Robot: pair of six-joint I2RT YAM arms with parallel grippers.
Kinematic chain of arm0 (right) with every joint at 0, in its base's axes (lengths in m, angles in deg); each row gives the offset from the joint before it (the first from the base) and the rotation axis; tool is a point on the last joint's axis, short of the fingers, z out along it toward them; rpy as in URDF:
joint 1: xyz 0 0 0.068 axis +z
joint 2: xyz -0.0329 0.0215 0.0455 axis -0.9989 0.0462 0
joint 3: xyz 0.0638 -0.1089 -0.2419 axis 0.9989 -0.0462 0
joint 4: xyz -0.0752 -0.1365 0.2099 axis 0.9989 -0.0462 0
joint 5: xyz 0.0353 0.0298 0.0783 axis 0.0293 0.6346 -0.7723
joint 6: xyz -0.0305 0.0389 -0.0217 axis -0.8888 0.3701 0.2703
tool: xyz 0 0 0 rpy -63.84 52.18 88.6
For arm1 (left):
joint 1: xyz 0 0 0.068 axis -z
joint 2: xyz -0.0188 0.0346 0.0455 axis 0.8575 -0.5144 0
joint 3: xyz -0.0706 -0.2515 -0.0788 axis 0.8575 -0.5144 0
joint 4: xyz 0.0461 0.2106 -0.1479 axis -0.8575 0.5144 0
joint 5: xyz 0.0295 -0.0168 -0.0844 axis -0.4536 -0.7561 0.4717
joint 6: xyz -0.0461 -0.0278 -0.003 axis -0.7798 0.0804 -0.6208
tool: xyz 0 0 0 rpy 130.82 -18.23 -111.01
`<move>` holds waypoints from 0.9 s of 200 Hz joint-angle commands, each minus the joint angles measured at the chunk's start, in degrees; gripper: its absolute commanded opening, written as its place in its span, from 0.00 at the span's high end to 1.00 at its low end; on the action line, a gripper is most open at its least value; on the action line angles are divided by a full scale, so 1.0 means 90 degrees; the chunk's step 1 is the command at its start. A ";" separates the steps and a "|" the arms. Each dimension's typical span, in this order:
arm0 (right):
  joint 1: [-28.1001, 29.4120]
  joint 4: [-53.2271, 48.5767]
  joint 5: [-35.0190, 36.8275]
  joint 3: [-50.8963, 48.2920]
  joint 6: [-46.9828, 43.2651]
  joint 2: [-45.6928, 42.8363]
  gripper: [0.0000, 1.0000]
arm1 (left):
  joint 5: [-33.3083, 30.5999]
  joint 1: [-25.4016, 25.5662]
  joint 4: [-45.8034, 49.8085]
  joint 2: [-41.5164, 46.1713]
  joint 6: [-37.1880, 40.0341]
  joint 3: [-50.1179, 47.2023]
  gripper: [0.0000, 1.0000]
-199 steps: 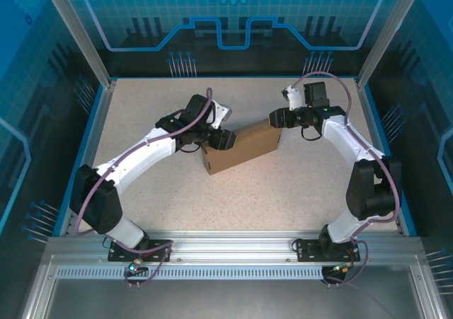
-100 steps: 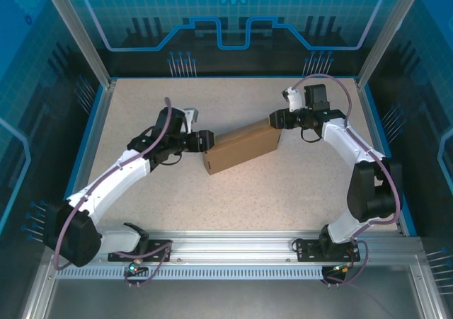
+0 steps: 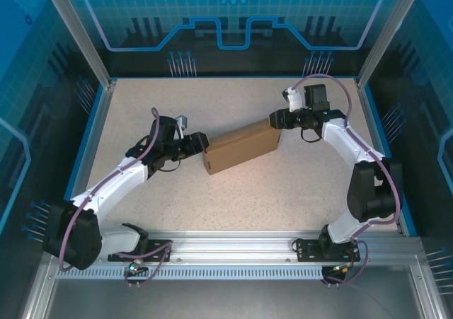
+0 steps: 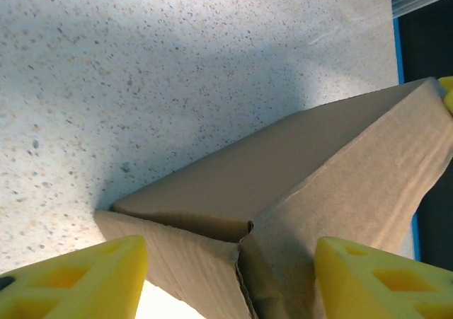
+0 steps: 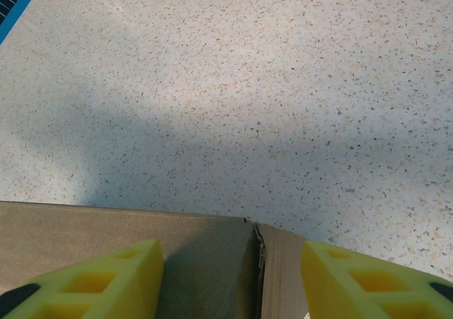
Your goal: Fold the paper box
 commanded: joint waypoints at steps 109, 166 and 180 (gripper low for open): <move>-0.0481 -0.0959 -0.0981 0.0471 -0.0053 -0.0079 0.39 | -0.0245 0.0100 -0.0495 0.0183 -0.0181 -0.1027 0.64; -0.0502 -0.1109 -0.1144 0.0216 -0.0097 0.0064 0.41 | -0.0240 0.0100 -0.0608 0.0162 -0.0079 -0.1024 0.65; -0.0512 -0.1097 -0.1116 0.0061 -0.0103 0.0020 0.42 | -0.0228 0.0101 -0.0604 0.0147 -0.0046 -0.0985 0.65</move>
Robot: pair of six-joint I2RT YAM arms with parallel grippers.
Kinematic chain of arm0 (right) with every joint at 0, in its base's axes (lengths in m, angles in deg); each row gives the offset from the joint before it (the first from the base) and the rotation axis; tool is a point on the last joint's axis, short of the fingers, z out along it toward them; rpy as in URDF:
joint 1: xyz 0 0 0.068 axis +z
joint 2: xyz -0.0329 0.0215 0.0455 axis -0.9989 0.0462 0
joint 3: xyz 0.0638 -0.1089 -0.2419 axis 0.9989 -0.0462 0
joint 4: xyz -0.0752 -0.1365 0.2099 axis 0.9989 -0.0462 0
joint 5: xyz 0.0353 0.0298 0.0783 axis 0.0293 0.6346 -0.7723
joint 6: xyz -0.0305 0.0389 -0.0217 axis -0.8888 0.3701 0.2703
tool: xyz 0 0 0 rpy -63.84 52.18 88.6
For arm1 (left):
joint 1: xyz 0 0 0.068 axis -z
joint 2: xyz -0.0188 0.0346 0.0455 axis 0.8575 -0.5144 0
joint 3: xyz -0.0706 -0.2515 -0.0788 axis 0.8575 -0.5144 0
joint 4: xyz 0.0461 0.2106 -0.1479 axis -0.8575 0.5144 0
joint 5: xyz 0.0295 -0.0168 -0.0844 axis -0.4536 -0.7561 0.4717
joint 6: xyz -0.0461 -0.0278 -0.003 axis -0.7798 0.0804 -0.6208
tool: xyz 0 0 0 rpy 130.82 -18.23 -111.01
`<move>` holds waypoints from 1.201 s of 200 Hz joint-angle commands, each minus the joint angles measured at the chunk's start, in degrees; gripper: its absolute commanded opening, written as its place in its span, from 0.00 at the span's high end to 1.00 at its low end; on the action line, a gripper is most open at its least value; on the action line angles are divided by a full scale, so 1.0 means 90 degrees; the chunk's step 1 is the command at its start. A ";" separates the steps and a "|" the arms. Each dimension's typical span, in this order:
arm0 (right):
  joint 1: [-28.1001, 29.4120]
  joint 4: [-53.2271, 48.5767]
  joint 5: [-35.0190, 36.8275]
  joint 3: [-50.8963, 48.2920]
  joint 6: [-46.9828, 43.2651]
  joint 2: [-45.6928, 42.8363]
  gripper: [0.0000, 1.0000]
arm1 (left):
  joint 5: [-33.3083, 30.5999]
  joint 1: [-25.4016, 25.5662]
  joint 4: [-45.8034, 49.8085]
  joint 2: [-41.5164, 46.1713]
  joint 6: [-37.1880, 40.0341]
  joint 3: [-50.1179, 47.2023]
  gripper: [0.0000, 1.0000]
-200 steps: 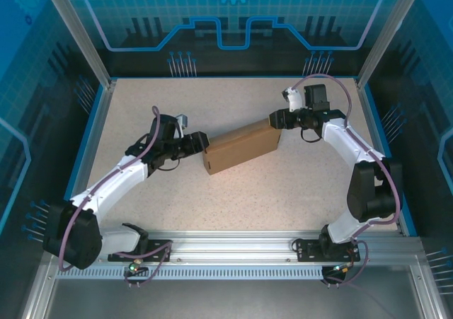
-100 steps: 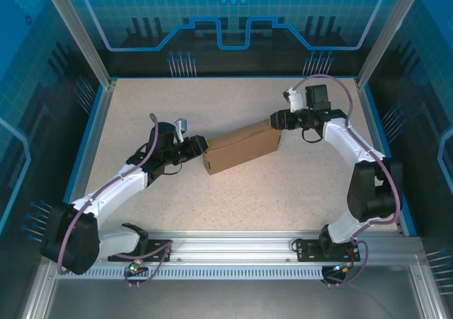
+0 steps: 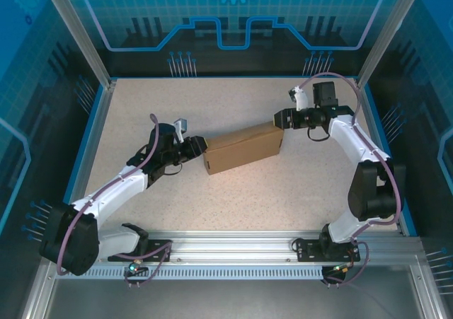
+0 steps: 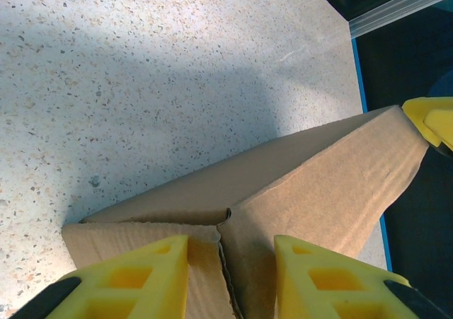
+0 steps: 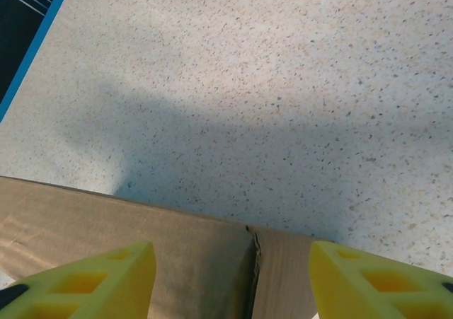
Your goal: Fold the paper box
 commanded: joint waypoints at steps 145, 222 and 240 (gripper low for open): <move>-0.0016 0.0890 -0.0154 -0.2310 0.0471 -0.0933 0.61 | 0.0129 0.0006 0.0708 -0.0235 0.0554 0.0056 0.46; 0.0046 0.0715 -0.0125 -0.1749 0.0584 -0.1146 0.47 | 0.0412 0.0014 0.0771 -0.0359 0.0572 -0.0114 0.57; -0.0016 0.0645 -0.0190 -0.1544 0.0631 -0.1322 0.44 | 0.0349 0.0016 0.0772 -0.0342 0.0607 -0.0137 0.58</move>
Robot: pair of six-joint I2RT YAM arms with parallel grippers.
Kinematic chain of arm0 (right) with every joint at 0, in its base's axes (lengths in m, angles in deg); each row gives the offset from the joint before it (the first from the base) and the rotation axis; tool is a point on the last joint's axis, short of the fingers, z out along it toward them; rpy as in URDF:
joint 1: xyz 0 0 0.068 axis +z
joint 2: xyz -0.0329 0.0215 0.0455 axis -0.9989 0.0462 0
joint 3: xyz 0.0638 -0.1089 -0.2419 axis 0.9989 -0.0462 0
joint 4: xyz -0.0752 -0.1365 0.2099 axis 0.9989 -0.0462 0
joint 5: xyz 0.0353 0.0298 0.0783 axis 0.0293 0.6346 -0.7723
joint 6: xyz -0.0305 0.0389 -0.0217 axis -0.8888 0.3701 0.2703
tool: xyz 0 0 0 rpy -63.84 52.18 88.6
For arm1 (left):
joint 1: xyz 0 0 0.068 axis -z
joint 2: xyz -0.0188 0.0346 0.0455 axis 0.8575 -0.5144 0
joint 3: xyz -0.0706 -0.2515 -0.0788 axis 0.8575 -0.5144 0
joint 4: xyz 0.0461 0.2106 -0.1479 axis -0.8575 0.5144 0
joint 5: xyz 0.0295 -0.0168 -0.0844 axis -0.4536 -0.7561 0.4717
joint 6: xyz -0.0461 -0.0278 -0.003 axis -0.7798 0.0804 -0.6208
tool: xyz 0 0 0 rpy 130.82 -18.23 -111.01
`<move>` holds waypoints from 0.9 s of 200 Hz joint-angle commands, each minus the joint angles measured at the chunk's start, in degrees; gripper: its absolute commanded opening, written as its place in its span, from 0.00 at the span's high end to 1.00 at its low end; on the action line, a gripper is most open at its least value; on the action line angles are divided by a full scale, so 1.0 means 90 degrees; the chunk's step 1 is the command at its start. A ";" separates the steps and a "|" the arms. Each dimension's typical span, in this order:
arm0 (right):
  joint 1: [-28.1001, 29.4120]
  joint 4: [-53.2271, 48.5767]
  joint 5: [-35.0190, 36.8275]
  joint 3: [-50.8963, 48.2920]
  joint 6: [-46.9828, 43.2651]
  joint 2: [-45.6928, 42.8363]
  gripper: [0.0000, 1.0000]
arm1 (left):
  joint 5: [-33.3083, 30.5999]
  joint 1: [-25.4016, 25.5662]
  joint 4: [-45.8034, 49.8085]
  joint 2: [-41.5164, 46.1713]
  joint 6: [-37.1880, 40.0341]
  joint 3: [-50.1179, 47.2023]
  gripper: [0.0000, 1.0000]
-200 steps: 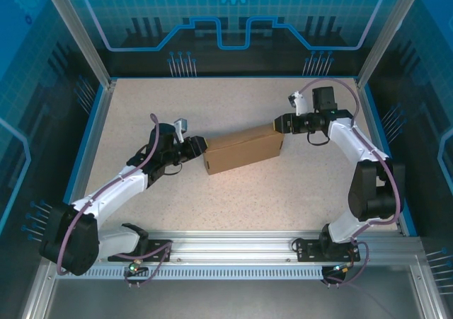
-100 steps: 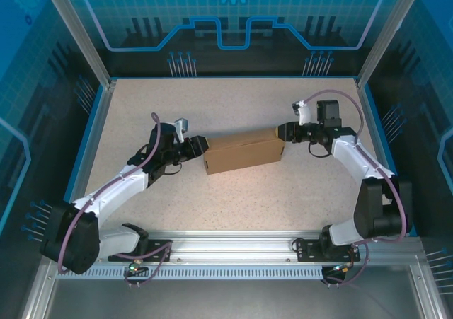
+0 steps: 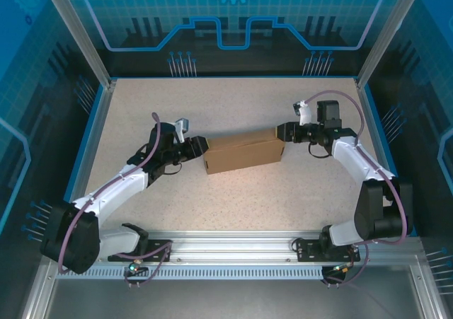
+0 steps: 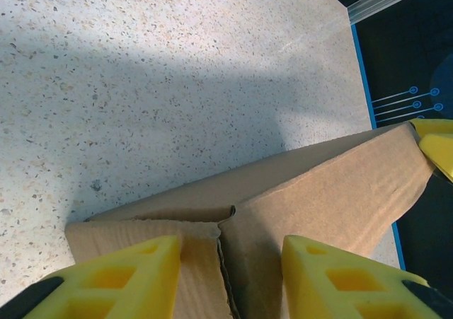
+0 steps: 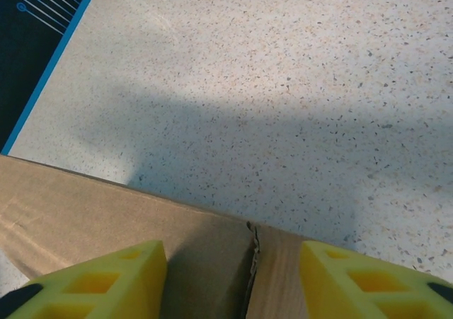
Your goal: Fold the paper box
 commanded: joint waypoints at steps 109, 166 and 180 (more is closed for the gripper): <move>-0.0254 -0.0720 -0.0513 -0.0435 -0.0039 -0.0131 0.55 | 0.0045 0.0035 0.0762 -0.0248 0.0267 -0.0134 0.58; -0.0255 0.0089 -0.0533 -0.1495 0.0415 -0.0165 0.71 | 0.0023 0.0038 0.0625 -0.0226 0.0148 -0.0478 0.56; -0.0250 0.0281 -0.0593 -0.1647 0.0527 -0.0124 0.72 | 0.0063 0.0044 0.0563 -0.0228 0.0089 -0.0529 0.55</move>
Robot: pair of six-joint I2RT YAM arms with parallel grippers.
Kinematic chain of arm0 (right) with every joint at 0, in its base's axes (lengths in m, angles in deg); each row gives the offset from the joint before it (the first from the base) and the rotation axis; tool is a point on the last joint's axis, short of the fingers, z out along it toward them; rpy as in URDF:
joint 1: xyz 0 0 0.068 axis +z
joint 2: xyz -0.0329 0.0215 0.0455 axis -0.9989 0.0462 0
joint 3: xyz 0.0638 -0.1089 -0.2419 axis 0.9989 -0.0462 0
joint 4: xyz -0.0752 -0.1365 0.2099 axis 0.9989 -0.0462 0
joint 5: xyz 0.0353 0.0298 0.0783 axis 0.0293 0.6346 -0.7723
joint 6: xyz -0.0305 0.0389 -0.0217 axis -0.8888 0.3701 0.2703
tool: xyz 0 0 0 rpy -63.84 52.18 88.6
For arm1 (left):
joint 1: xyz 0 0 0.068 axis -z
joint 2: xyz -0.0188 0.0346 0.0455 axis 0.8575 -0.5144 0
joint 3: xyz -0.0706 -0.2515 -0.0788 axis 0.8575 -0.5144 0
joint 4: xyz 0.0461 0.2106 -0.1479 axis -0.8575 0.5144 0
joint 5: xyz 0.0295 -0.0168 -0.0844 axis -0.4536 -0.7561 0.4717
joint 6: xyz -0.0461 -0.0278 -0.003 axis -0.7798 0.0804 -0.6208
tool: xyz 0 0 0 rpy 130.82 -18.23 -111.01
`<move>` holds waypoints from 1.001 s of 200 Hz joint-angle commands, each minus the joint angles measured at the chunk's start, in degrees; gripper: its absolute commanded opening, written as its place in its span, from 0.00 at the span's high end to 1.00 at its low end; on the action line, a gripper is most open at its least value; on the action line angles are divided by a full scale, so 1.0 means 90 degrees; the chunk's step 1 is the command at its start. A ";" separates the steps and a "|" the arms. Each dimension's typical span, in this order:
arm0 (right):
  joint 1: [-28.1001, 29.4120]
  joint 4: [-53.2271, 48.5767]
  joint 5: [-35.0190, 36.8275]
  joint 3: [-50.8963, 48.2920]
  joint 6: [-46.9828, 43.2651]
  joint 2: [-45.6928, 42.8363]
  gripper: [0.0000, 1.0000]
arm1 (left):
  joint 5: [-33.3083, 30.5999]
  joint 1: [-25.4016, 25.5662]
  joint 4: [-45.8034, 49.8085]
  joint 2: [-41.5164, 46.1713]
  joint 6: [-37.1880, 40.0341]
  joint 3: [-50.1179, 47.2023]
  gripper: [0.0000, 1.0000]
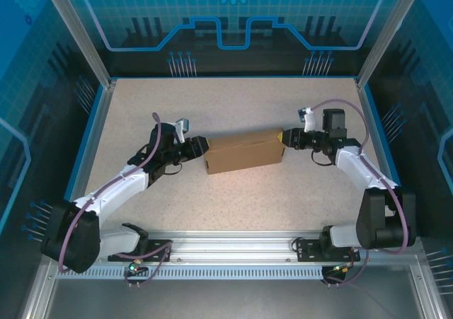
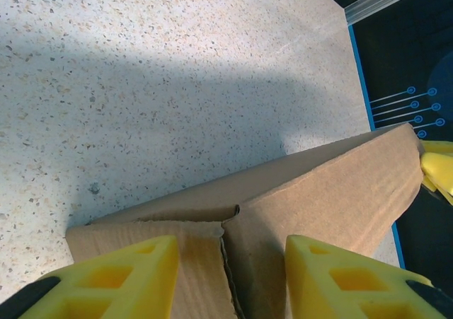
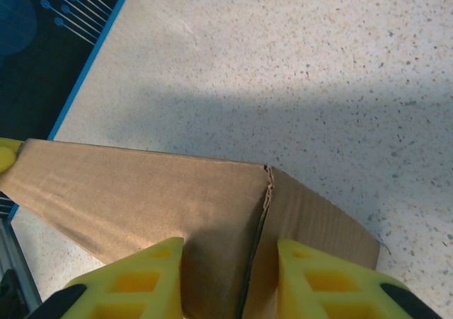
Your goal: Fold the paper box
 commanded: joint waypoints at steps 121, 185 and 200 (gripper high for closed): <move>0.0340 -0.0460 -0.0920 0.0487 0.0564 0.0247 0.45 | 0.0570 0.0170 0.0393 -0.0110 -0.0379 0.0007 0.60; 0.0496 0.0281 -0.1008 0.0785 0.1121 0.0400 0.46 | 0.0374 0.0139 -0.0022 -0.0471 -0.0541 0.0548 0.63; 0.0549 0.0450 -0.0956 0.0911 0.1214 0.0500 0.46 | 0.0340 0.0085 -0.0025 -0.0652 -0.0474 0.0831 0.63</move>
